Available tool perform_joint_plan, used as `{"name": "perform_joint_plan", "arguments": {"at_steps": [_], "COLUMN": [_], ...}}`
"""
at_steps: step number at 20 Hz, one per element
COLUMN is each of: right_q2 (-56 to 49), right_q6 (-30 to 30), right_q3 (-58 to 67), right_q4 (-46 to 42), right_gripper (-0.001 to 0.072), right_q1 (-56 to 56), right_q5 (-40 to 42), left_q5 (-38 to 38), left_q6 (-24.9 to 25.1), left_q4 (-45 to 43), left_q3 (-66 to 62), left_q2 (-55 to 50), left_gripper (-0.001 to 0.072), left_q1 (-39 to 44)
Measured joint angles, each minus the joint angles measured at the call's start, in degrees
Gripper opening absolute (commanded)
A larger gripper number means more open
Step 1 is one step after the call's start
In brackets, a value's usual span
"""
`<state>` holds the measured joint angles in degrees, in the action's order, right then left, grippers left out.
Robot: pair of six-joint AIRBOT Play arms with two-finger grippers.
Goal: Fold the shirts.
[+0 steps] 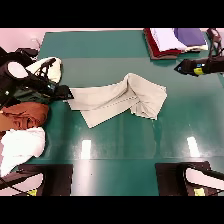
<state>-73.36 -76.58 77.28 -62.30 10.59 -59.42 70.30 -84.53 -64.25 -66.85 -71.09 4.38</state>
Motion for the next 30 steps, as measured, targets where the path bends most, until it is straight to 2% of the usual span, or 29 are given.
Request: {"name": "perform_joint_plan", "arguments": {"at_steps": [3,9,17,18,20,23,26,28,30], "right_q2": [0.02,0.94,1.07,1.07,1.07,1.90,5.70,8.87,11.32], "right_q6": [-0.07,0.72,1.16,1.16,1.18,1.22,1.20,1.20,1.25], "right_q3": [1.99,3.04,3.19,3.19,3.19,1.29,-7.41,-15.93,-24.87], "right_q4": [2.23,3.48,4.04,4.11,4.13,4.00,3.80,3.69,3.87], "right_gripper": [0.0449,0.0450,0.0449,0.0449,0.0448,0.0448,0.0455,0.0587,0.0586], "right_q1": [0.63,-2.03,-4.85,-4.92,-5.07,-4.07,-0.44,2.43,4.42], "right_q5": [-1.90,-2.89,-2.78,-2.99,-3.96,-6.75,-8.44,-9.20,-9.29], "left_q5": [-1.66,-9.64,-18.29,-19.78,-23.21,-25.66,-25.66,-25.27,-25.07], "left_q6": [-0.55,-1.42,-4.81,-5.79,-7.67,-9.29,-9.44,-8.94,-8.46], "left_q4": [0.98,7.23,9.79,9.90,8.92,8.79,8.37,7.98,7.82], "left_q3": [6.19,18.67,24.28,24.44,24.72,24.11,21.64,19.69,18.08], "left_q2": [0.00,0.00,-0.04,-0.07,-0.20,0.15,1.97,3.61,4.70], "left_gripper": [0.0494,0.0494,0.0489,0.0394,0.0026,0.0025,0.0025,0.0025,0.0025], "left_q1": [2.51,8.07,16.06,16.79,17.73,17.25,14.56,12.98,12.22]}}
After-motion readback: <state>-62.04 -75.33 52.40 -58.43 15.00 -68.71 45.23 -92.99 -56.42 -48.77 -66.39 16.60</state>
